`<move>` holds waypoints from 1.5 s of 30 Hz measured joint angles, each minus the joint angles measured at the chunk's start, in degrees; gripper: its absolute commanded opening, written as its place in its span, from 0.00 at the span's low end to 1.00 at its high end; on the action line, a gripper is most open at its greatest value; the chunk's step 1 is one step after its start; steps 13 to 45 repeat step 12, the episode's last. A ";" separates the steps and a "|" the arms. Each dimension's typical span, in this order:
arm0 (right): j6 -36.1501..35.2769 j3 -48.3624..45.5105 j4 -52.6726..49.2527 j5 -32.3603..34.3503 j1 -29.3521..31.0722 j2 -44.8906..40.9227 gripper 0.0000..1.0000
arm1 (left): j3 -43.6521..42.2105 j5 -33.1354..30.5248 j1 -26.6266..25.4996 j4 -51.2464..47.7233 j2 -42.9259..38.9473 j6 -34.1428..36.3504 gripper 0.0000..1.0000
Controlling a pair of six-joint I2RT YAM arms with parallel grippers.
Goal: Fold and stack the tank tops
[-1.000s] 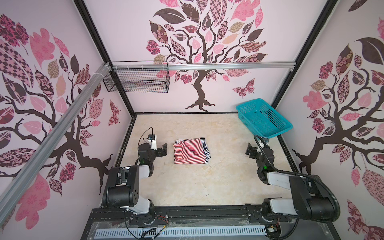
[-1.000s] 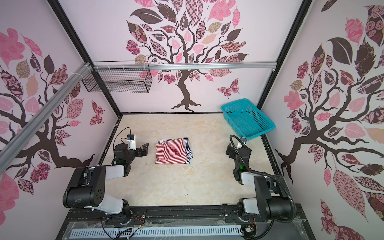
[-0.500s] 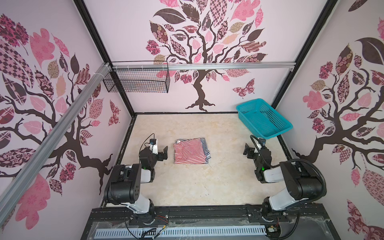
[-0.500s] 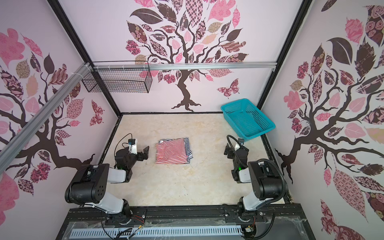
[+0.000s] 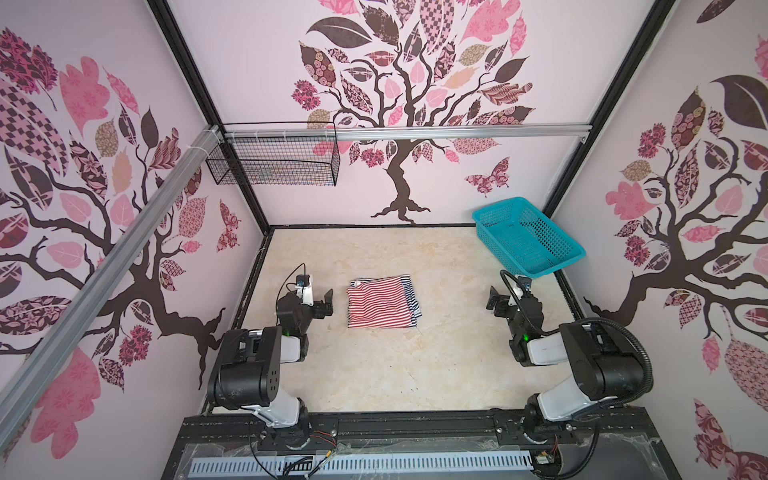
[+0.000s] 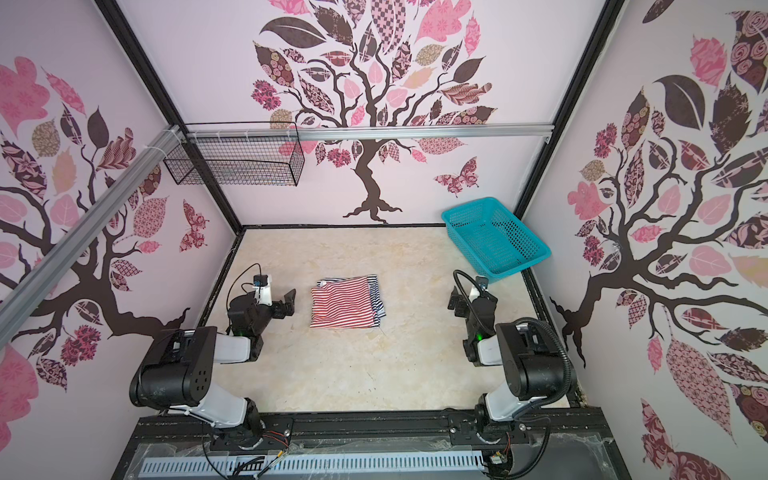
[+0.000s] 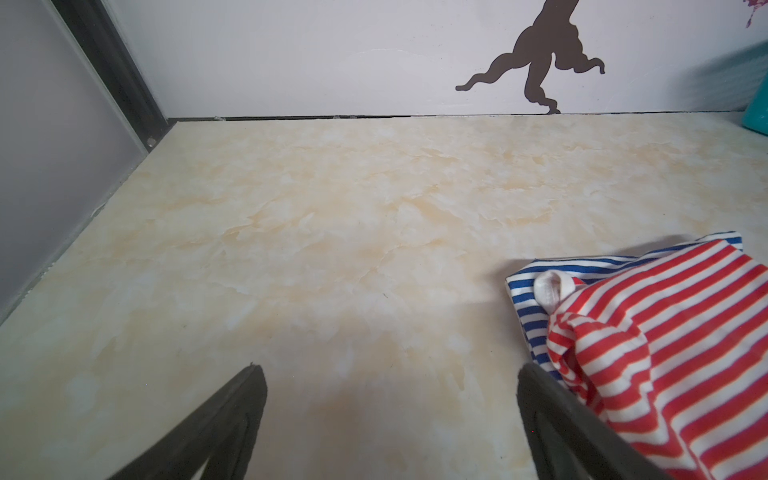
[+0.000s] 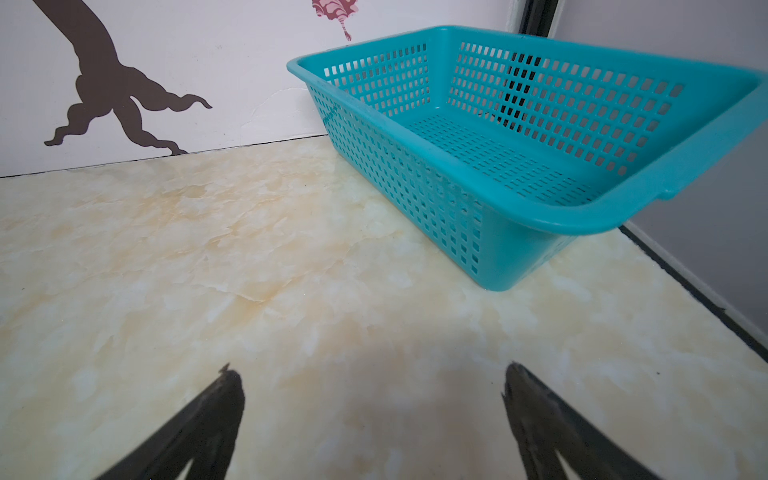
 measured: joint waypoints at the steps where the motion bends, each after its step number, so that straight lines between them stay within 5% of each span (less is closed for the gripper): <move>1: 0.00 0.00 0.00 0.00 0.00 0.00 1.00 | 0.00 0.00 0.00 0.00 0.00 0.00 0.98; 45: 0.00 0.00 0.00 0.00 0.00 0.00 1.00 | 0.00 -0.44 -0.02 -0.02 0.00 -0.07 0.98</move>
